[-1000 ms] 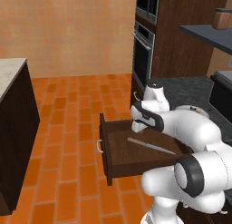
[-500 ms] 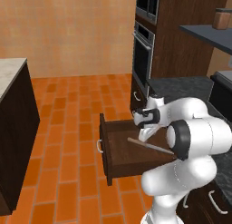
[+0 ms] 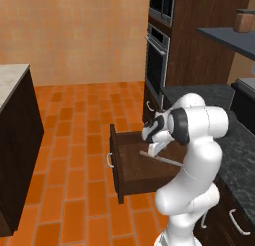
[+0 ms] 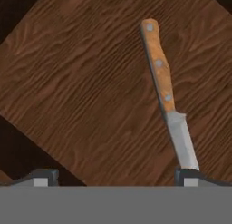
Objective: Pick up the knife from the drawer and place it on the cutting board. Then place the meat from the plate to the cutting board.
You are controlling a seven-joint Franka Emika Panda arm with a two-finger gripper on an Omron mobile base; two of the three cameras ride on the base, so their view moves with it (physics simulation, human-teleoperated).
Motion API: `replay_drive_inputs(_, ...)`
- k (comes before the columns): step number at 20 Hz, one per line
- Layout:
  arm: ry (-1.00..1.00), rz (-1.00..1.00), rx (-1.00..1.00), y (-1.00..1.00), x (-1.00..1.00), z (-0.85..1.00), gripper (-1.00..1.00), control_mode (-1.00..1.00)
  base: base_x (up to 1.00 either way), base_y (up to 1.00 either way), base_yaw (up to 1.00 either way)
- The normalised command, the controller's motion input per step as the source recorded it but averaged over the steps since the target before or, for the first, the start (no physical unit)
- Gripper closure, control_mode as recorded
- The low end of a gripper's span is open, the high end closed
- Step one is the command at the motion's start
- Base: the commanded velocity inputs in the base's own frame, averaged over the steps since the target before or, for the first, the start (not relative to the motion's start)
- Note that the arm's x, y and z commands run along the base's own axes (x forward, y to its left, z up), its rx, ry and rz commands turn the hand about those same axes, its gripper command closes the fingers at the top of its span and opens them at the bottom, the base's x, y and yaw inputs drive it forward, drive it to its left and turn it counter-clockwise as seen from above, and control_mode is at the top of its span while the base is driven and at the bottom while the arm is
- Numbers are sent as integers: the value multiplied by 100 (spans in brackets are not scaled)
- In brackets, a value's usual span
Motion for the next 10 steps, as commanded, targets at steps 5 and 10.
replay_drive_inputs(5,1,0,-2,-14,64,-50,-100,-100,0,0,0)
replay_drive_inputs(10,6,0,0,-8,65,-40,-100,-100,0,0,0)
